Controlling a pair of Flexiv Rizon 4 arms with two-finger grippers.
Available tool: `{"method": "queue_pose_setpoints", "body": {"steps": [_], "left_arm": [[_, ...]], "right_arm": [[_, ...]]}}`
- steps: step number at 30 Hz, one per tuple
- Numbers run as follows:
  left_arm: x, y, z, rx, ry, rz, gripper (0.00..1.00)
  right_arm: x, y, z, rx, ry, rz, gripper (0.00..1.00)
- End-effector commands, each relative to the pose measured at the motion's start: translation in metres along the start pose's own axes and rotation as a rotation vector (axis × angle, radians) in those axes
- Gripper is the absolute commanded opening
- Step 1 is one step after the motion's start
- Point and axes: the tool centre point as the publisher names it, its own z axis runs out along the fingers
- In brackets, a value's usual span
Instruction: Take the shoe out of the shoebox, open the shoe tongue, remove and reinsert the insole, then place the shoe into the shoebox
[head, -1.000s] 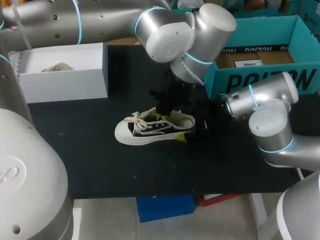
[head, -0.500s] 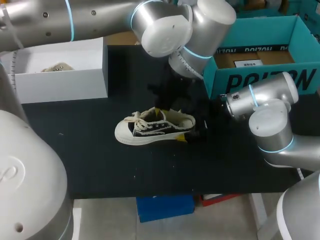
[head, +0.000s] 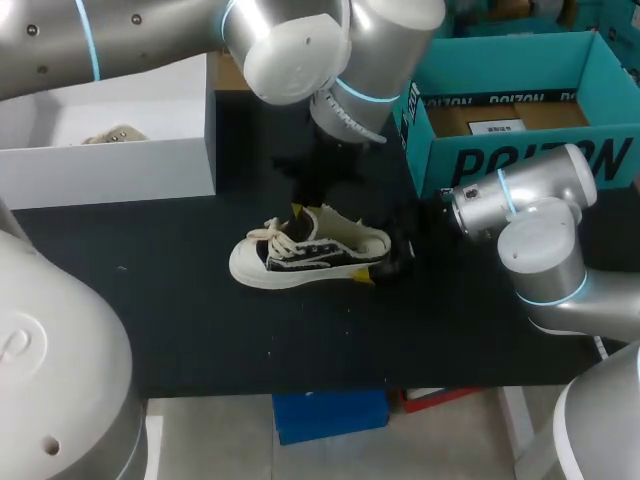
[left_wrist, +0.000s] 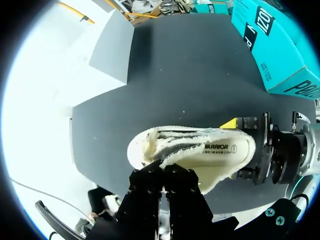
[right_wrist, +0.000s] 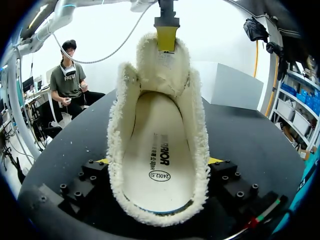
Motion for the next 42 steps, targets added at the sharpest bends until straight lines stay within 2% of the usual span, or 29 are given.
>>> {"method": "queue_pose_setpoints", "body": {"steps": [1, 21, 34, 36, 38, 42], "left_arm": [[-0.015, 0.004, 0.002, 0.012, 0.056, 0.0, 0.0], [-0.06, 0.005, 0.034, -0.031, 0.087, -0.061, 0.0], [-0.059, 0.008, 0.053, -0.05, 0.075, -0.054, 0.0], [-0.058, 0.008, 0.053, -0.052, 0.073, -0.054, 0.06], [-0.057, 0.008, 0.053, -0.049, 0.07, -0.054, 0.0], [-0.057, 0.007, 0.052, -0.045, 0.068, -0.059, 0.0]], "right_arm": [[0.0, -0.002, 0.004, 0.002, -0.001, 0.0, 0.0], [0.0, -0.002, 0.004, 0.002, -0.001, 0.0, 0.0], [0.0, -0.002, 0.004, 0.002, -0.001, 0.0, 0.0], [0.0, -0.002, 0.004, 0.002, -0.001, 0.0, 0.0], [0.0, -0.002, 0.004, 0.002, -0.001, 0.0, 0.0], [0.0, -0.002, 0.004, 0.002, -0.001, 0.0, 0.0]]}}
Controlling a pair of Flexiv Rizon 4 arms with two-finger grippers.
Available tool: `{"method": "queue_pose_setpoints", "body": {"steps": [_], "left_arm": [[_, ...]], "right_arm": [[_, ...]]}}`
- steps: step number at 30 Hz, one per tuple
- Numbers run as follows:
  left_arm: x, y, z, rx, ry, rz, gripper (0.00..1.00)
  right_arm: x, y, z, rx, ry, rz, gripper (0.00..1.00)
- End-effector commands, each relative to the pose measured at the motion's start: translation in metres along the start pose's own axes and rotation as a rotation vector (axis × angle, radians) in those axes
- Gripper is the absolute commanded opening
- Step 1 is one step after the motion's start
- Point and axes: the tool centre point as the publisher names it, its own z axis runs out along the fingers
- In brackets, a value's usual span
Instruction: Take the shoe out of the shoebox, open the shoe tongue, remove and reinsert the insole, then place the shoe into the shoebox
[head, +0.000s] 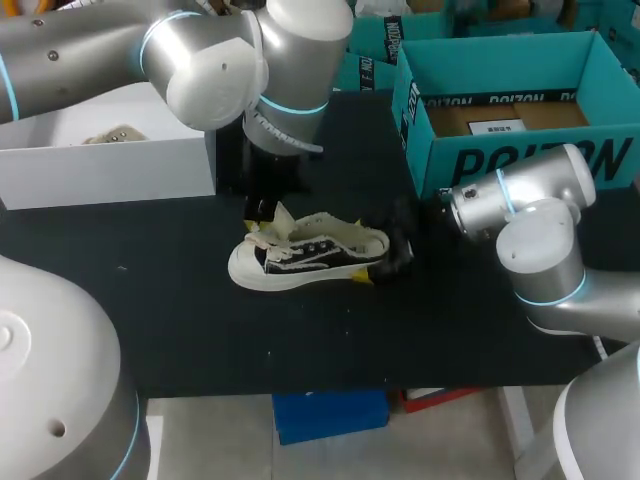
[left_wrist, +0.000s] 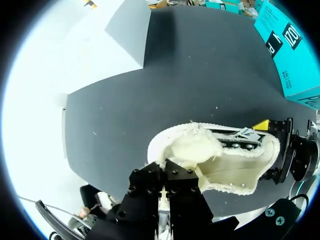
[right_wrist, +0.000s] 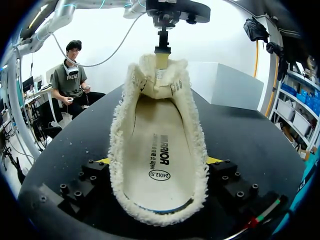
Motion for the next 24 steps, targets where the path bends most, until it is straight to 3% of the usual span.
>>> {"method": "queue_pose_setpoints", "body": {"steps": [1, 5, 6, 7, 8, 18, 24], "left_arm": [[-0.001, 0.0, 0.002, 0.004, -0.001, -0.002, 0.0], [-0.003, 0.0, 0.002, 0.004, -0.004, -0.006, 0.1], [-0.004, 0.0, 0.001, 0.003, -0.005, -0.007, 0.2], [-0.004, 0.0, 0.001, -0.002, -0.005, -0.01, 0.71], [-0.006, -0.001, 0.0, -0.004, -0.001, -0.012, 1.0], [-0.012, -0.011, -0.037, 0.033, 0.056, 0.027, 1.0], [-0.004, -0.017, -0.065, 0.09, 0.065, 0.145, 1.0]], "right_arm": [[0.0, -0.003, 0.002, 0.001, -0.001, 0.001, 0.0], [0.0, -0.003, 0.002, 0.001, -0.001, 0.001, 0.0], [0.0, -0.003, 0.002, 0.001, -0.001, 0.001, 0.0], [0.0, -0.003, 0.002, 0.001, -0.001, 0.001, 0.0], [0.0, -0.003, 0.002, 0.001, -0.001, 0.001, 0.0], [0.0, -0.003, 0.002, 0.001, -0.001, 0.001, 0.0], [0.0, -0.003, 0.002, 0.001, -0.001, 0.001, 0.0]]}}
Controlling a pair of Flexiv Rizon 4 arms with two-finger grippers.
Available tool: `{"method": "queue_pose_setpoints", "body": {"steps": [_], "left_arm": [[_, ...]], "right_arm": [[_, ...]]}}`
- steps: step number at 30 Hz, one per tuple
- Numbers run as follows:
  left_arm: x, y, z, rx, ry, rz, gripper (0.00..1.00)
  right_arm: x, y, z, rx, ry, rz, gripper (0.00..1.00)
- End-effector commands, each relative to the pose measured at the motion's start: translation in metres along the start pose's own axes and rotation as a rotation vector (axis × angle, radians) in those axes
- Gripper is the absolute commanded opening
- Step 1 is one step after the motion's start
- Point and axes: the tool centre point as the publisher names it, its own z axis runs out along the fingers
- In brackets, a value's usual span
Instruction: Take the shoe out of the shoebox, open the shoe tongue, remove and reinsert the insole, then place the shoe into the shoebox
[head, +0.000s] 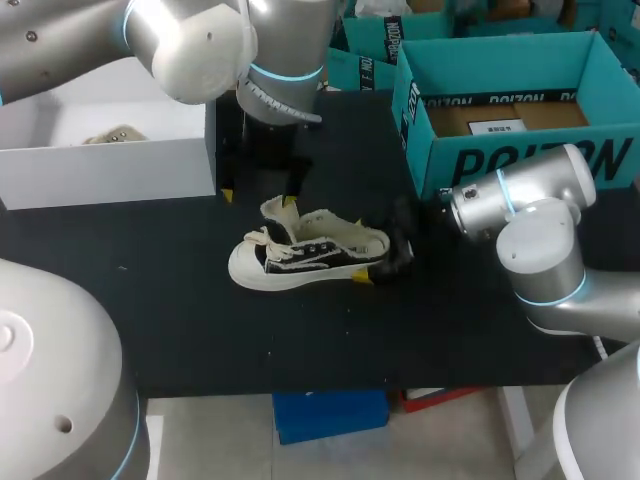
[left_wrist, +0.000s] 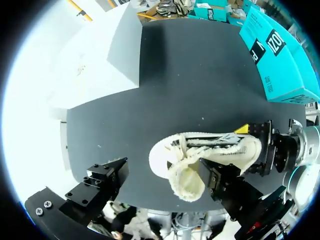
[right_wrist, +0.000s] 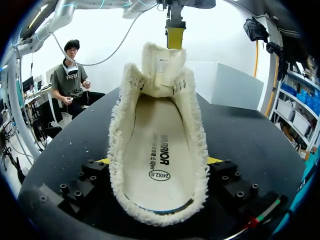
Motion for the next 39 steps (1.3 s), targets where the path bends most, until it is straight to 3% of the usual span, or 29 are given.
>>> {"method": "queue_pose_setpoints", "body": {"steps": [1, 8, 16, 23, 32, 34, 35, 36, 37, 39], "left_arm": [[0.001, 0.001, -0.018, 0.029, 0.001, 0.067, 1.0], [0.028, -0.004, -0.034, 0.057, 0.027, 0.475, 1.0], [0.045, -0.001, -0.04, 0.019, 0.116, 0.995, 1.0], [0.042, -0.004, -0.039, -0.011, 0.205, 1.392, 1.0], [0.037, -0.008, -0.026, -0.024, 0.293, 1.683, 0.98], [0.039, -0.011, -0.025, -0.02, 0.309, 1.704, 0.53], [0.042, -0.016, -0.024, -0.025, 0.341, 1.703, 0.24], [0.042, -0.016, -0.023, -0.026, 0.346, 1.708, 0.05], [0.045, -0.019, -0.023, -0.03, 0.374, 1.722, 0.0], [0.05, -0.02, -0.024, -0.032, 0.402, 1.72, 0.0]], "right_arm": [[0.0, -0.002, 0.002, 0.001, -0.001, 0.001, 0.0], [0.0, -0.002, 0.002, 0.001, -0.001, 0.001, 0.0], [0.0, -0.002, 0.002, 0.001, -0.001, 0.001, 0.0], [0.0, -0.002, 0.002, 0.001, -0.001, 0.001, 0.0], [0.0, -0.002, 0.002, 0.001, -0.001, 0.001, 0.0], [0.0, -0.002, 0.002, 0.001, -0.001, 0.001, 0.0], [0.0, -0.002, 0.002, 0.001, -0.001, 0.001, 0.0], [0.0, -0.002, 0.002, 0.001, -0.001, 0.001, 0.0], [0.0, -0.002, 0.002, 0.001, -0.001, 0.001, 0.0], [0.0, -0.002, 0.002, 0.001, -0.001, 0.001, 0.0]]}}
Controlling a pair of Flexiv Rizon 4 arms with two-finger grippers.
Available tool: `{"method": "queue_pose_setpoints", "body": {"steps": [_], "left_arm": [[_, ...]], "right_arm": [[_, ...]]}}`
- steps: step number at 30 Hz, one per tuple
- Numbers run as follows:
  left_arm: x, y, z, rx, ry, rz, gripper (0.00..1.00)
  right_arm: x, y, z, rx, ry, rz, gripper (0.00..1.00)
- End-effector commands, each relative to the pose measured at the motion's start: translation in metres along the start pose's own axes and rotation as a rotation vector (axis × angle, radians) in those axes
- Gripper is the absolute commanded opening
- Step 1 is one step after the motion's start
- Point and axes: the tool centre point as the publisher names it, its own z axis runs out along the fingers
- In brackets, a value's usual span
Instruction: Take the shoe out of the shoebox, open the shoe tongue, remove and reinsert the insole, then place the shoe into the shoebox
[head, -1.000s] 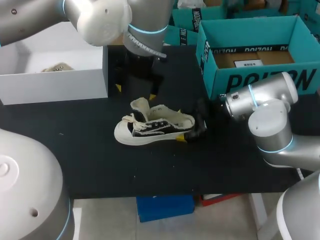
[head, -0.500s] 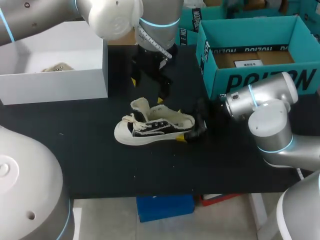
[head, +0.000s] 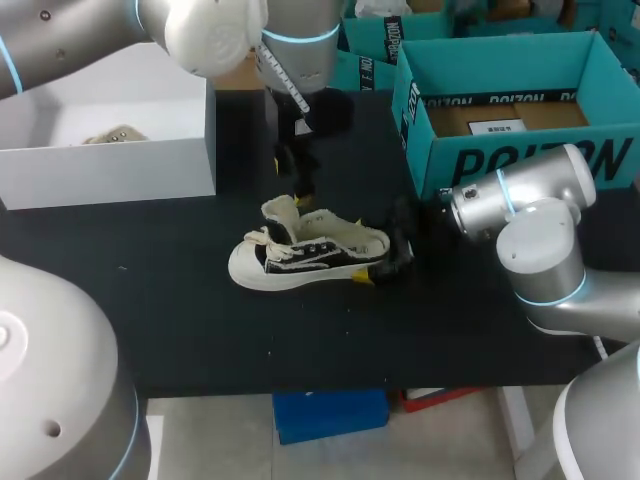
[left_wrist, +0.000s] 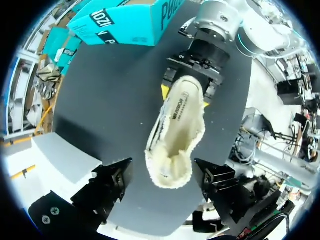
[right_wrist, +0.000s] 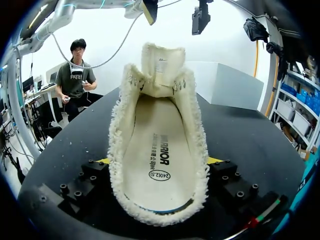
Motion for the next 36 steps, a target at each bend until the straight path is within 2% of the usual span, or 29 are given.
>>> {"method": "queue_pose_setpoints", "body": {"steps": [1, 22, 26, 36], "left_arm": [[-0.007, -0.008, 0.004, 0.041, 0.212, 0.511, 0.0], [-0.007, -0.008, 0.004, 0.041, 0.212, 0.511, 0.0], [-0.001, -0.008, 0.009, 0.06, 0.249, 0.48, 0.0], [0.018, -0.03, 0.013, 0.084, 0.262, 0.491, 0.0]], "right_arm": [[0.0, -0.002, 0.002, 0.001, -0.001, 0.001, 0.0], [0.0, -0.002, 0.002, 0.001, -0.001, 0.001, 0.0], [0.0, -0.002, 0.002, 0.001, -0.001, 0.001, 0.0], [0.0, -0.002, 0.002, 0.001, -0.001, 0.001, 0.0]]}}
